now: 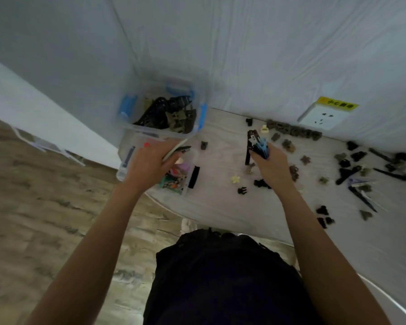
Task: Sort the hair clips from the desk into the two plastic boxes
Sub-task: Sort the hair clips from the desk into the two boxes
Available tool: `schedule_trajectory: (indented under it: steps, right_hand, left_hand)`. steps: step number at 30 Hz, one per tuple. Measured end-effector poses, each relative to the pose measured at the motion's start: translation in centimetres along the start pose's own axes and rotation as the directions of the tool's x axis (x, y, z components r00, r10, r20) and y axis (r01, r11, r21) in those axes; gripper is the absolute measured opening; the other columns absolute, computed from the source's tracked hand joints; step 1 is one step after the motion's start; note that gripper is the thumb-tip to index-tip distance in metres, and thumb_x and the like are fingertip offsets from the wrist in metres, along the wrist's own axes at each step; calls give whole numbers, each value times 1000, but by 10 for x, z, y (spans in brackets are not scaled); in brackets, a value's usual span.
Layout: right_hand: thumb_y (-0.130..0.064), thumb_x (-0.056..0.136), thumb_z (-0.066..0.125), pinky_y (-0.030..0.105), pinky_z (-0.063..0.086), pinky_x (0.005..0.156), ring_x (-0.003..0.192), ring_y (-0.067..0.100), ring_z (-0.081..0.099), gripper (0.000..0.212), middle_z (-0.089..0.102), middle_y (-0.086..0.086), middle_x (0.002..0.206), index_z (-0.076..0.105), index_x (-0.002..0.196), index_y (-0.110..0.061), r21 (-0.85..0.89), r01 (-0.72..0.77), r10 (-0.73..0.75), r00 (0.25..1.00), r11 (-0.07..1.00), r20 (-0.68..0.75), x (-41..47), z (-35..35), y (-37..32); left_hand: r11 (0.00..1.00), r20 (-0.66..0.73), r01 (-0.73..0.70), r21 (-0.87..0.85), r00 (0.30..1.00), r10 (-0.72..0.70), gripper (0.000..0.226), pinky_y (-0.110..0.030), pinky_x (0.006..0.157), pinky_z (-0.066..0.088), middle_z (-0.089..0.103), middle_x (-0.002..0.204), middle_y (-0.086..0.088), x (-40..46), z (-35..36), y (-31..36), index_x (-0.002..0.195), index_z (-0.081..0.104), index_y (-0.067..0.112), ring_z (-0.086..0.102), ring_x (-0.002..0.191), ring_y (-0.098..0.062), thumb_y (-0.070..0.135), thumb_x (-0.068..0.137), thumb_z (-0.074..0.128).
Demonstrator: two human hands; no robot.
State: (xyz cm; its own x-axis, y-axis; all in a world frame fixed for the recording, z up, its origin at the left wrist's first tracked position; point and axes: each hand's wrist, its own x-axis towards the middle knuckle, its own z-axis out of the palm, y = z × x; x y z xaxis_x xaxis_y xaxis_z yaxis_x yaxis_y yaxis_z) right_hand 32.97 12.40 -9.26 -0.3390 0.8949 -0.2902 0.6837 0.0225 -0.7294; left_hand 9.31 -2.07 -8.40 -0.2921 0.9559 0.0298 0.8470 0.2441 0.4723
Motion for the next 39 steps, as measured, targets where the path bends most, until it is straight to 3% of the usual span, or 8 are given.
schedule_trajectory:
  steps: [6,14,21,25,28,32,36,39]
  right_hand:
    - [-25,92,54,24,35,56,60,16,47,18,64,13,77,58,86,-8,178,34,-64,985,984,163,-14,55,-51]
    - [-25,91,54,30,28,59,73,29,54,16,59,15,83,49,94,-10,-270,439,-353,882,857,311,-21,110,-103]
    - [-30,88,58,35,41,75,106,31,55,38,57,14,118,50,117,-9,-468,554,-375,825,689,423,-16,152,-125]
    - [-28,82,66,38,42,90,117,30,49,61,48,13,133,40,134,-9,-439,577,-326,787,689,523,-20,168,-127]
    - [-24,80,68,39,41,98,118,28,47,60,51,12,131,44,133,-11,-374,582,-388,788,722,477,-33,161,-120]
    - [-19,83,65,41,45,93,107,30,54,34,61,12,114,59,115,-9,-336,576,-539,817,745,204,-61,129,-95]
    - [-22,88,58,36,39,96,109,26,54,25,63,7,113,61,111,-13,-376,413,-455,890,829,-25,-84,84,-49]
    - [-27,85,54,41,39,96,110,31,54,29,64,9,113,62,110,-14,-362,202,-272,950,910,-152,-94,52,4]
  left_hand:
    - [986,214,-32,162,977,-4,31,-38,82,47,67,114,-5,-28,-4,-46,118,62,24,62,103,-26,32,88,60]
    - [1000,258,-15,-20,966,19,41,-36,89,47,56,126,-1,-39,-8,-67,121,58,24,55,111,-20,39,83,64]
    - [997,35,-78,-18,996,78,24,-37,70,52,67,96,-3,-54,-21,-91,94,66,15,60,89,-23,32,89,49]
    - [999,-120,-3,-51,993,-3,18,-28,66,43,66,92,-5,-61,-20,-94,98,62,14,59,82,-21,25,92,49]
    - [996,-151,49,-68,987,-59,19,-29,66,45,66,94,-3,-61,-17,-91,104,59,18,59,84,-19,29,94,47]
    - [992,-195,-37,-118,981,13,26,-30,66,50,66,92,-2,-52,-13,-76,104,61,15,61,82,-18,31,93,43]
    - [960,-256,-216,-181,952,166,22,-21,60,48,67,85,2,-33,-5,-25,105,63,15,60,71,-9,27,92,48]
    - [905,-158,-326,-274,943,292,22,-20,59,48,67,86,3,-17,16,26,106,62,16,60,72,-7,25,92,49]
